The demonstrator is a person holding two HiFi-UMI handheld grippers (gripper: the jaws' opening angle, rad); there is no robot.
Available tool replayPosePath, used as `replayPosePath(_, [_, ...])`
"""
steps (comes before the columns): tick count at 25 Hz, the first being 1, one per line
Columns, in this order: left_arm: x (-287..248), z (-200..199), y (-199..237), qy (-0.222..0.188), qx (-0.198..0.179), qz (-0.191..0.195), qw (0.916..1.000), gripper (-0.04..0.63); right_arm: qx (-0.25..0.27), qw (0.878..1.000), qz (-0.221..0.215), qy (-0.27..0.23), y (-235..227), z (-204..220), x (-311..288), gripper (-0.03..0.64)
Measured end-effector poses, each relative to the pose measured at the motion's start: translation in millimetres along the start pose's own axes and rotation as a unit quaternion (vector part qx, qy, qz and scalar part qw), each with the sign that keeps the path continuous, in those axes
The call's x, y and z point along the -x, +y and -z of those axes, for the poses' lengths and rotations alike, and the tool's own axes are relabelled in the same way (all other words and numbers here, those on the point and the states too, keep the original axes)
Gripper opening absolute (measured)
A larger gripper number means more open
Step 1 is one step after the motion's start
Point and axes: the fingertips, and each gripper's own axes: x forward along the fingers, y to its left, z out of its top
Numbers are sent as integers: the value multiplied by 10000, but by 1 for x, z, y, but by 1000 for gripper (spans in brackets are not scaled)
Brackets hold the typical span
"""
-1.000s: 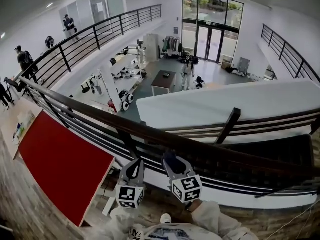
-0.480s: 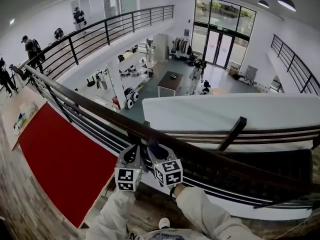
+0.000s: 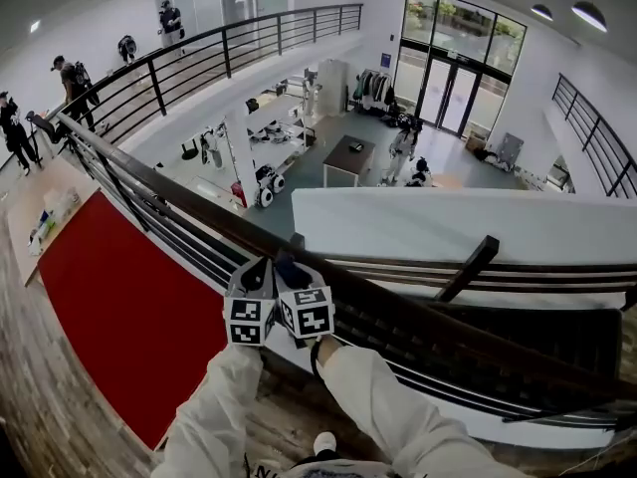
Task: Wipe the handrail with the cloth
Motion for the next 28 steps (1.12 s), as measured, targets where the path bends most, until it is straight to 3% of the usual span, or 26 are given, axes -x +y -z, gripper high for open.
replayPosePath(13, [-3,15,31,131,169,-267,9994,-6,152,9986,427,258,1,1,-20,110])
replayPosePath(23, [7,16,16,160,-1,-165,9997,-6,-33,9976,654,243,-5,-3,-1,112])
replayPosePath(28, [4,18,11,176,-8,-97,9998,-6,169,9961,831,238,-7,-1,6,112])
